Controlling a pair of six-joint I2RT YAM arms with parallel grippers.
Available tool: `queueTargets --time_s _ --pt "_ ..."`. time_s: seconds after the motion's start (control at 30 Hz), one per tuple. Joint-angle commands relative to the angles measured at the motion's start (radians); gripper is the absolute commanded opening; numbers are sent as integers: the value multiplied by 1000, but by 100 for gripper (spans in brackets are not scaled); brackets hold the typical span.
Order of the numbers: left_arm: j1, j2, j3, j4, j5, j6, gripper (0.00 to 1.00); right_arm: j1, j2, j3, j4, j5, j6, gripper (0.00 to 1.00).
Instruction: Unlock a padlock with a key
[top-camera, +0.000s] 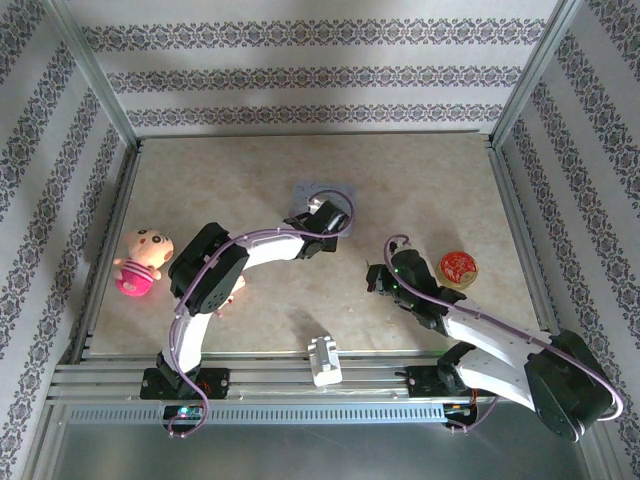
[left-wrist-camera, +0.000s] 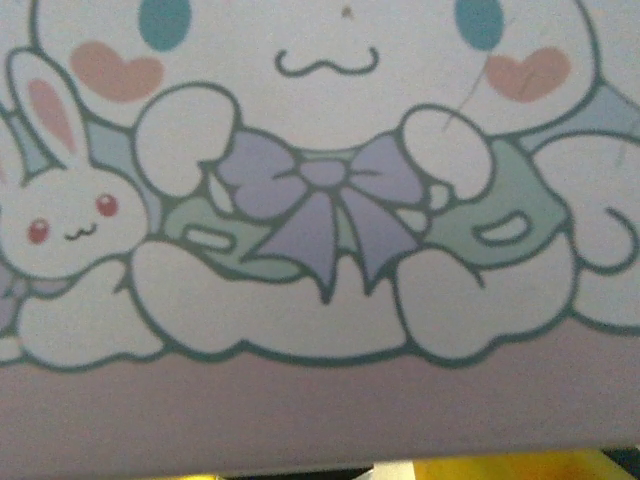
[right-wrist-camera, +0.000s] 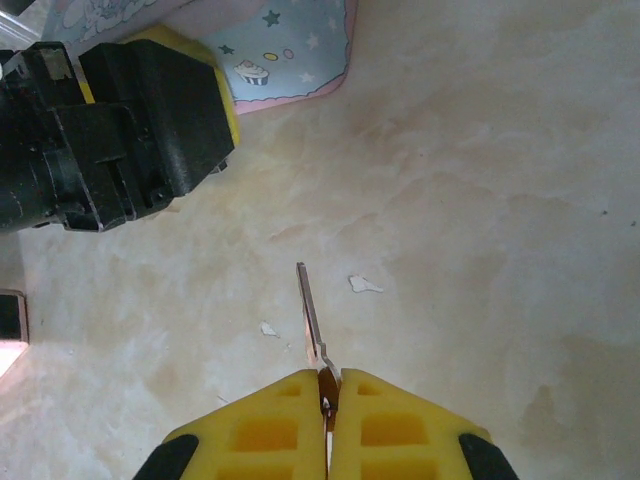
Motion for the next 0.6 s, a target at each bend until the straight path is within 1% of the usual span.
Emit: queueTargets --time_s 0.0,0.1,0.27,0.33,0.4,0.57 --pt "5 10 29 -25 -27 18 46 0 28 33 52 9 -6 0" --pt "4 13 33 -27 -46 28 42 0 64 32 85 0 4 0" --pt "5 25 35 -32 -53 39 39 0 126 33 138 -13 16 0" --pt "5 32 35 -33 -58 38 40 0 146 33 155 -16 20 0" --pt "5 42 38 -37 -71 39 44 0 160 30 172 -19 24 0" --pt "5 53 44 -37 -85 44 45 1 172 23 187 -20 26 0"
